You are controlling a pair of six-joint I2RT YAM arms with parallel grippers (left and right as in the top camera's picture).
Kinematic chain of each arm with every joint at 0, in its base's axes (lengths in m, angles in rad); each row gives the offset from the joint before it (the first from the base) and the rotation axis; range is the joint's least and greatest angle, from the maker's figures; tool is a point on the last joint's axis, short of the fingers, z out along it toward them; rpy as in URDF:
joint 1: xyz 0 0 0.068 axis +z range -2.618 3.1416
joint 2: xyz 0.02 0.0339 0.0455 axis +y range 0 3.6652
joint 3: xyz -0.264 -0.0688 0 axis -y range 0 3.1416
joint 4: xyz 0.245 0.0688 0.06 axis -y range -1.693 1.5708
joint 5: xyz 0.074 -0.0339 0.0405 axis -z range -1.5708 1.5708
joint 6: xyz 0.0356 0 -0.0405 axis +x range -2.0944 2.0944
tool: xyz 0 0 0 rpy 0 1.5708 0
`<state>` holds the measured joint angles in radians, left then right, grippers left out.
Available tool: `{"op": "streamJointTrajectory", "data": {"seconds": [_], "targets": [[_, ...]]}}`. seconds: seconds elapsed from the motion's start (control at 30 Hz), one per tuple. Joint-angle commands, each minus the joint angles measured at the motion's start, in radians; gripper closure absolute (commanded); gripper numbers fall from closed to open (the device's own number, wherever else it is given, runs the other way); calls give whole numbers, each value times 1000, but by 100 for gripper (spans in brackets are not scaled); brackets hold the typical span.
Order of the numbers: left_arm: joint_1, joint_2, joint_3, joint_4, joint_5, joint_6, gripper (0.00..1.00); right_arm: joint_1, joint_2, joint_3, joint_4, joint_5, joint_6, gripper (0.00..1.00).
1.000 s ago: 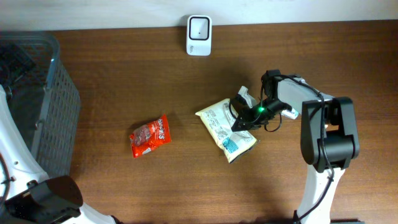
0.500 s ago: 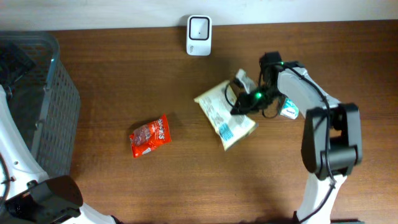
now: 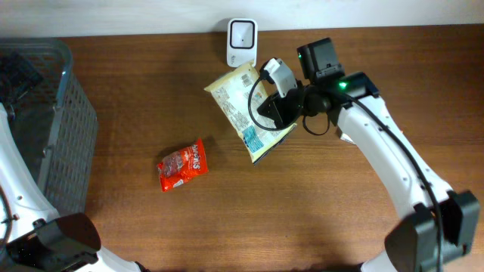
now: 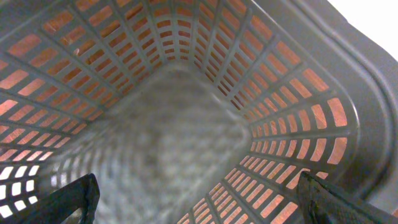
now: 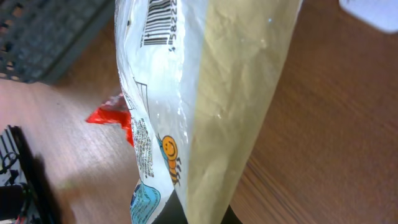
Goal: Scan the item barcode
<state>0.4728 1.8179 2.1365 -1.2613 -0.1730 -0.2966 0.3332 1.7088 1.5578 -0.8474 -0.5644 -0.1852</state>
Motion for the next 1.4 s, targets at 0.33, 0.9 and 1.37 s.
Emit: {"op": "streamJointTrajectory", "data": {"seconds": [0.33, 0.9, 1.37], "targets": [[2, -1, -1, -2, -4, -10, 1, 29, -53, 176, -20, 207, 91, 96], [2, -1, -1, -2, -4, -10, 1, 199, 594, 892, 130, 1647, -441, 83], [2, -1, -1, -2, -5, -10, 1, 206, 880, 892, 591, 1896, -732, 96]]}}
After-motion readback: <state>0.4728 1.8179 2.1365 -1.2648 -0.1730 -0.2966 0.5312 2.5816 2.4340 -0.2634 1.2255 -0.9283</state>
